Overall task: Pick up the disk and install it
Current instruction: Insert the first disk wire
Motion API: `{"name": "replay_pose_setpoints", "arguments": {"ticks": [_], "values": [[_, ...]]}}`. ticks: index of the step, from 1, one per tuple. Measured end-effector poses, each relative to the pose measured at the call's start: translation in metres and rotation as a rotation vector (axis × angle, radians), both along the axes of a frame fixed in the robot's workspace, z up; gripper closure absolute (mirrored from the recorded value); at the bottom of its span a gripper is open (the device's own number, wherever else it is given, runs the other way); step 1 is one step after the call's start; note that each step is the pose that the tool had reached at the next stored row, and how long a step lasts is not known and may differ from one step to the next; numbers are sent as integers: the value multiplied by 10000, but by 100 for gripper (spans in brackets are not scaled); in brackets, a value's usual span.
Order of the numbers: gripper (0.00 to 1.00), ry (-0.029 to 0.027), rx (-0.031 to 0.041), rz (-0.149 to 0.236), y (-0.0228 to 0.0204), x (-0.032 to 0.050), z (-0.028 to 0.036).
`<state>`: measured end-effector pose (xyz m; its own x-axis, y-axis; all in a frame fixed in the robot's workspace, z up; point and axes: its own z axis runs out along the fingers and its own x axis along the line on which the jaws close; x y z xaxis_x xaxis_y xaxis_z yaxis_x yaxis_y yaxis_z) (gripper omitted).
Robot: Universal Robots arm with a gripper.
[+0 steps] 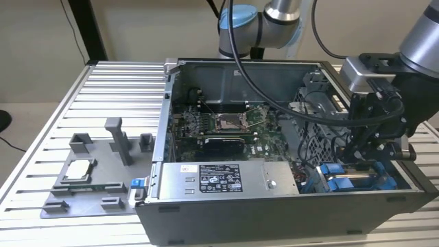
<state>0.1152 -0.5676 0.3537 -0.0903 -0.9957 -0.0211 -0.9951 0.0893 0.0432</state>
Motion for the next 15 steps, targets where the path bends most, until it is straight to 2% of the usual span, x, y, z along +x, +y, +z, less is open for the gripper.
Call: {"name": "replay_pose_setpoints", "arguments": {"ticks": [15], "values": [[100, -11, -2, 1, 21, 7, -2]]}}
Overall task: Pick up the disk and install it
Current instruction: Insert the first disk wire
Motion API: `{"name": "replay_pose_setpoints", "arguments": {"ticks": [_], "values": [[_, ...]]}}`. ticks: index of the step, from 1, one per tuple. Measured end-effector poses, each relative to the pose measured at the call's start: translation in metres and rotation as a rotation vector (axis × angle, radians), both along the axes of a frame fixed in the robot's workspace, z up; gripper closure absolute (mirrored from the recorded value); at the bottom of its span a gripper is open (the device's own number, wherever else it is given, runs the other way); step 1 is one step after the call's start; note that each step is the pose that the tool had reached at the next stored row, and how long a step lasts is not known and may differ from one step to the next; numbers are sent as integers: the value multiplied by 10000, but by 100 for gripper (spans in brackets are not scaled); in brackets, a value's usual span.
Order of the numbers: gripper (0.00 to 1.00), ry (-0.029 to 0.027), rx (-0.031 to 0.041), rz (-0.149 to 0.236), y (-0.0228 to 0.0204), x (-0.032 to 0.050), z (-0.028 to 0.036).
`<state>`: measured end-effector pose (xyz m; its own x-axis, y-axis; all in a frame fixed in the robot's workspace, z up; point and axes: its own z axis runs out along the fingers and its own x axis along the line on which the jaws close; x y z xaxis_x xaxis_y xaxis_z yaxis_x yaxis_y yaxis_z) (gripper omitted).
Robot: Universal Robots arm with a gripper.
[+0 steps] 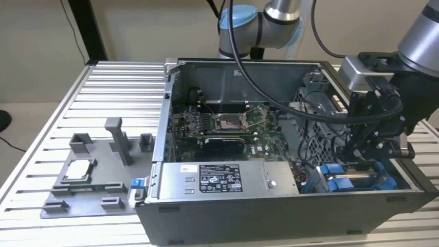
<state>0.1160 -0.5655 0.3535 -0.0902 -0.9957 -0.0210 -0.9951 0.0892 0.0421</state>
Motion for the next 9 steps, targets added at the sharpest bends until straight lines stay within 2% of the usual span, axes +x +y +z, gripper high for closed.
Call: {"name": "replay_pose_setpoints", "arguments": {"ticks": [9], "values": [[100, -21, 4, 88, 0, 50, -33]]}}
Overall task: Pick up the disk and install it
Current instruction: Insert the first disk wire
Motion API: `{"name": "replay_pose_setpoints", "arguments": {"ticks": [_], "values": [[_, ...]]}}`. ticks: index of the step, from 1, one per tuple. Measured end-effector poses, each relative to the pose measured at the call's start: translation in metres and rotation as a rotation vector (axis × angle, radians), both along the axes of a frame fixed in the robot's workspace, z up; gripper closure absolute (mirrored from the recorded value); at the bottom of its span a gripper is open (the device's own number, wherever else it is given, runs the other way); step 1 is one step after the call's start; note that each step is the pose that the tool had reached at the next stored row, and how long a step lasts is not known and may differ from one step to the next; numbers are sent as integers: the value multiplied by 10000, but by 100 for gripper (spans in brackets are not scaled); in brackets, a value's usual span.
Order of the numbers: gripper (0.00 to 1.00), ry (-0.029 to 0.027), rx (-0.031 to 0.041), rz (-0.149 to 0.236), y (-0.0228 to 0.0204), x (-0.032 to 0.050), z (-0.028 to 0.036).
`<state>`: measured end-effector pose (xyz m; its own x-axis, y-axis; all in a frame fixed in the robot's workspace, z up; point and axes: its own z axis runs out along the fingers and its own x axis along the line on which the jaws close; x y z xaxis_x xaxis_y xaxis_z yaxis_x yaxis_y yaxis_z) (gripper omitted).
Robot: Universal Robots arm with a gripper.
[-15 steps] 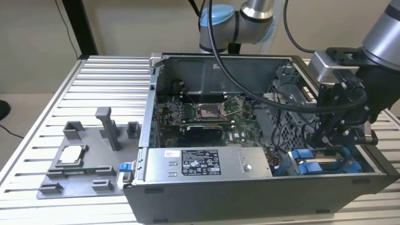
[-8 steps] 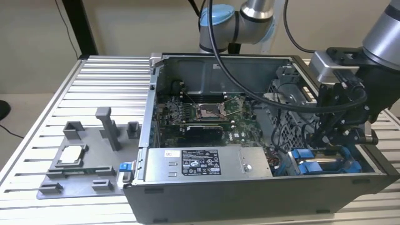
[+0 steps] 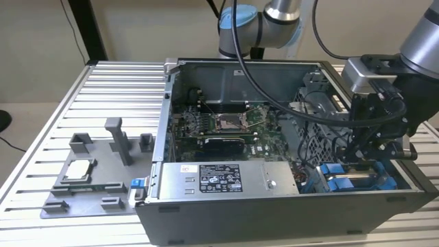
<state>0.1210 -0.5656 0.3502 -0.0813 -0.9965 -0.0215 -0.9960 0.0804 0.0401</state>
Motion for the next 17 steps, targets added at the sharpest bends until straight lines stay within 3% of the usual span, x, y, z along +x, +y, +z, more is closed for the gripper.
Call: {"name": "replay_pose_setpoints", "arguments": {"ticks": [17], "values": [[100, -47, 2, 206, -9, 54, -49]]}}
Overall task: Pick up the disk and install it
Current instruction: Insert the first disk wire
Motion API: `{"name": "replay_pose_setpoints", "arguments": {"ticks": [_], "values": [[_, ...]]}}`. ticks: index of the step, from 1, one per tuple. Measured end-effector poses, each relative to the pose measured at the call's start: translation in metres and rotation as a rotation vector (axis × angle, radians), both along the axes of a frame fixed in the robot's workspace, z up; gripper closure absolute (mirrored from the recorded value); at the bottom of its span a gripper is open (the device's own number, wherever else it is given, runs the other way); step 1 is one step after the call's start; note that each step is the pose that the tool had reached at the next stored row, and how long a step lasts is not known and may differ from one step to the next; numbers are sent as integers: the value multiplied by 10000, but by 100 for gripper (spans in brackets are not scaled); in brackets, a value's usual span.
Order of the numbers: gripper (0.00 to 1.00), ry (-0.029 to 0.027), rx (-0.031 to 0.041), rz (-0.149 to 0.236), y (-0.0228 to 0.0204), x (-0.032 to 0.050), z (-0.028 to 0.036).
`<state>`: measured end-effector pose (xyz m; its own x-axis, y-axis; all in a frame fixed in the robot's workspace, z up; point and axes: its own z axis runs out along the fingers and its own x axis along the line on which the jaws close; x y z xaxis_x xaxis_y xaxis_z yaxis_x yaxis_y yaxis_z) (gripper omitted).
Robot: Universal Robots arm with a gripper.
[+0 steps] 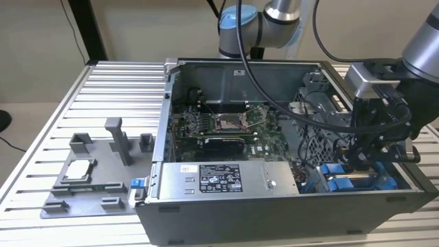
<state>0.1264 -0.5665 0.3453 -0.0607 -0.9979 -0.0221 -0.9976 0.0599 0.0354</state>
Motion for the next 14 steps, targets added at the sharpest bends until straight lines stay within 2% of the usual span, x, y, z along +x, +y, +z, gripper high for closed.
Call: {"name": "replay_pose_setpoints", "arguments": {"ticks": [14], "values": [[100, -18, -1, 71, -3, 9, -34]]}}
